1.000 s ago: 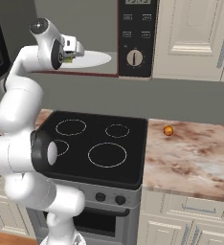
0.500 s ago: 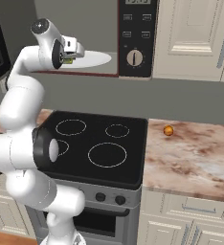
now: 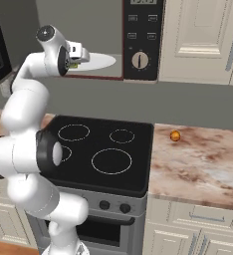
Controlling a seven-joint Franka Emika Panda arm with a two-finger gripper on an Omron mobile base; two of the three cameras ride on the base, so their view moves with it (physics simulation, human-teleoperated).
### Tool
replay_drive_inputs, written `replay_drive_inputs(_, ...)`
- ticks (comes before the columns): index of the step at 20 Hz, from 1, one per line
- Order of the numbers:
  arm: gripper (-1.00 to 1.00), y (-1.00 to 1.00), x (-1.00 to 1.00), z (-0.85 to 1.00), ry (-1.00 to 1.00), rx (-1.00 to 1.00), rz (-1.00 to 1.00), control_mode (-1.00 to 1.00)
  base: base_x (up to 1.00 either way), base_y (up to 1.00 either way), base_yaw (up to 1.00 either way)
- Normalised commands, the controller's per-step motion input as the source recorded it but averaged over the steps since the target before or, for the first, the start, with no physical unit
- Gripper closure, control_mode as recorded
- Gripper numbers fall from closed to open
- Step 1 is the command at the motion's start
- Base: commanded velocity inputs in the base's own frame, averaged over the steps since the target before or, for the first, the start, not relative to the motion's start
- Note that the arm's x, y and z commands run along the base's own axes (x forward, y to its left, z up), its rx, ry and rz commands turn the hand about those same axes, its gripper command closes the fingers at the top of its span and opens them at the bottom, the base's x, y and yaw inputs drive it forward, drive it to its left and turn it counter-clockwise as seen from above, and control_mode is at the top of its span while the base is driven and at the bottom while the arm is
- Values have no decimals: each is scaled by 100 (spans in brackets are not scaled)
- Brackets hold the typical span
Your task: Place the sponge inside the microwave to prepare for sanitizing.
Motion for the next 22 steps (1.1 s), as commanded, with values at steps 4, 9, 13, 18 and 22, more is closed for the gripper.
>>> replay_drive_inputs(4, -100, 0, 18, -9, -6, 0, 0, -100, 0, 0, 0)
replay_drive_inputs(9, -100, 0, 15, -2, -1, 0, 0, -100, 0, 0, 0)
replay_drive_inputs(13, -100, 0, 7, 0, 3, 0, 0, -100, 0, 0, 0)
replay_drive_inputs(18, -100, 0, -5, 26, 10, 0, -1, -100, 0, 0, 0)
replay_drive_inputs(22, -100, 0, -27, 44, 2, 1, -3, -100, 0, 0, 0)
